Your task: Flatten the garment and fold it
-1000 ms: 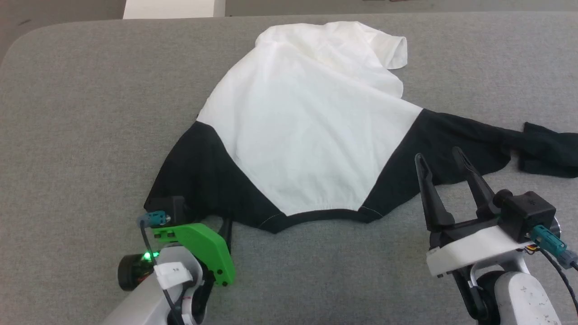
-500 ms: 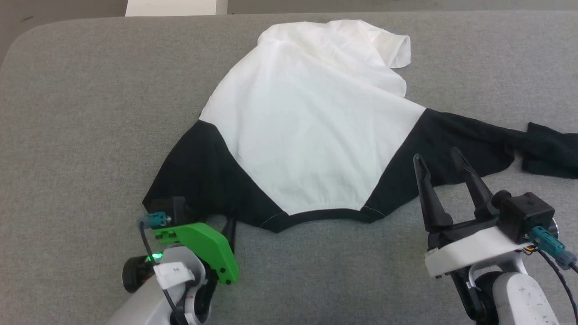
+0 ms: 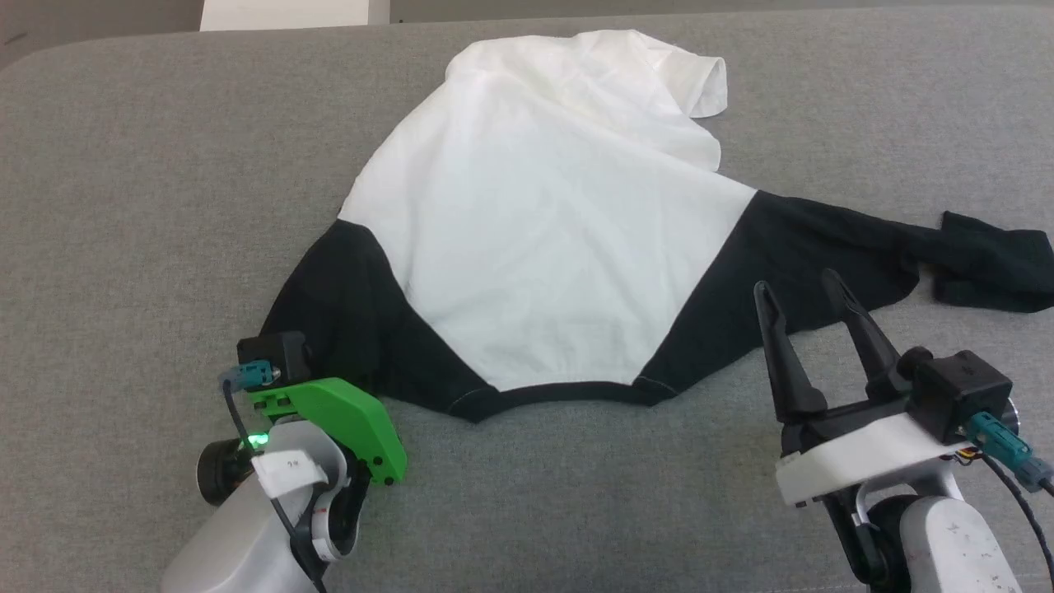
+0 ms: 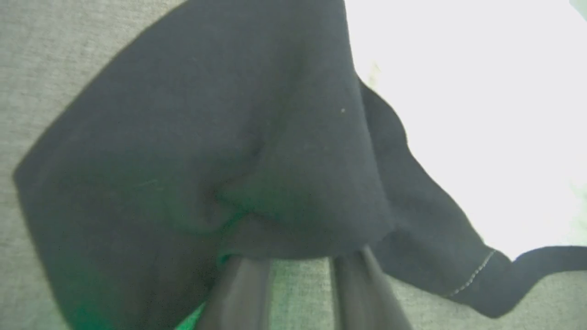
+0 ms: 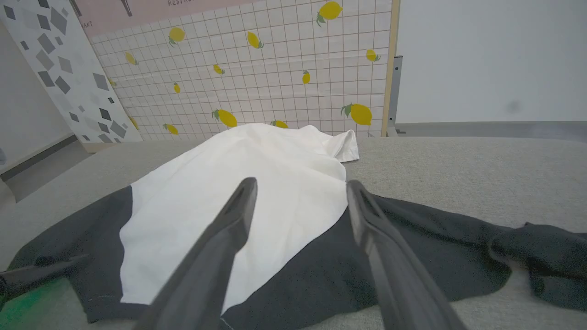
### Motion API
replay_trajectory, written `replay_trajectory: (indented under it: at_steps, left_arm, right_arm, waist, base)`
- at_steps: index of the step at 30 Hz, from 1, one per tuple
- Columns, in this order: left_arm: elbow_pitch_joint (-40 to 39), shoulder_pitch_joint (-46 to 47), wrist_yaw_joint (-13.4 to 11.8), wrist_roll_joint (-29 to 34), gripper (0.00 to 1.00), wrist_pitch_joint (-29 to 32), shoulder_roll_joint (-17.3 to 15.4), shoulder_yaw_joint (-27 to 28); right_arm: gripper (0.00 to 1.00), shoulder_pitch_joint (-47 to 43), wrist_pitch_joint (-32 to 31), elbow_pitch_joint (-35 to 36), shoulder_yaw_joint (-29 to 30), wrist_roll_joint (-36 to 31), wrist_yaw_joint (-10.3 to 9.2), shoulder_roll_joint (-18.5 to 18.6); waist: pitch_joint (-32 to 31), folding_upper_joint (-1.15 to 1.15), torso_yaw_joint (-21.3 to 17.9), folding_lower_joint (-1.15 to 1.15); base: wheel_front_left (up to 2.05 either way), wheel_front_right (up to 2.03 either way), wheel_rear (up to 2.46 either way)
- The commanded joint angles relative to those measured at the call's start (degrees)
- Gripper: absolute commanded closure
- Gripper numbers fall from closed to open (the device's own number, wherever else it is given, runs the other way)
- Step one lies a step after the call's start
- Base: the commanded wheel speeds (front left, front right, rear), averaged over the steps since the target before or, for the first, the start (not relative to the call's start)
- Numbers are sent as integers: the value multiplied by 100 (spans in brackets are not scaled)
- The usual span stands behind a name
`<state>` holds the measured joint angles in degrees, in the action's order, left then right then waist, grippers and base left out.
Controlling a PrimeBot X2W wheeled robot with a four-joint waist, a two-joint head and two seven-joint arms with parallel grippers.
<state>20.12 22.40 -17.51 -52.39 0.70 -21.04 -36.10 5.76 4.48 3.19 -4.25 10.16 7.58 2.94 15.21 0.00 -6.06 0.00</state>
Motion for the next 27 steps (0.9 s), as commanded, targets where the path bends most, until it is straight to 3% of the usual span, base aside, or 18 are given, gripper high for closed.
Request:
replay_trajectory:
  at_steps: [1, 9, 16, 27]
  left_arm:
    - [119, -35, 43, -45, 100, -26, 14, -33]
    - [-74, -241, 96, -155, 100, -383, -32, 171]
    - [-251, -328, 31, -182, 100, -403, -121, 225]
    - [-317, -211, 51, -139, 100, -398, -76, 154]
  right_arm:
    - [0, -5, -20, 16, 34, 16, -9, -6]
    - [0, -149, -954, -467, 708, 729, -9, -6]
    - [0, 284, -1915, -1512, 1130, 1447, -9, -6]
    - [0, 1031, -2192, -2521, 1041, 1457, -9, -6]
  waist:
    - [-3, 0, 9, 0]
    - [-26, 0, 93, 0]
    - [80, 0, 215, 0]
    - [201, 0, 313, 0]
  base:
    - [0, 0, 0]
    - [0, 0, 0]
    - [0, 0, 0]
    - [0, 0, 0]
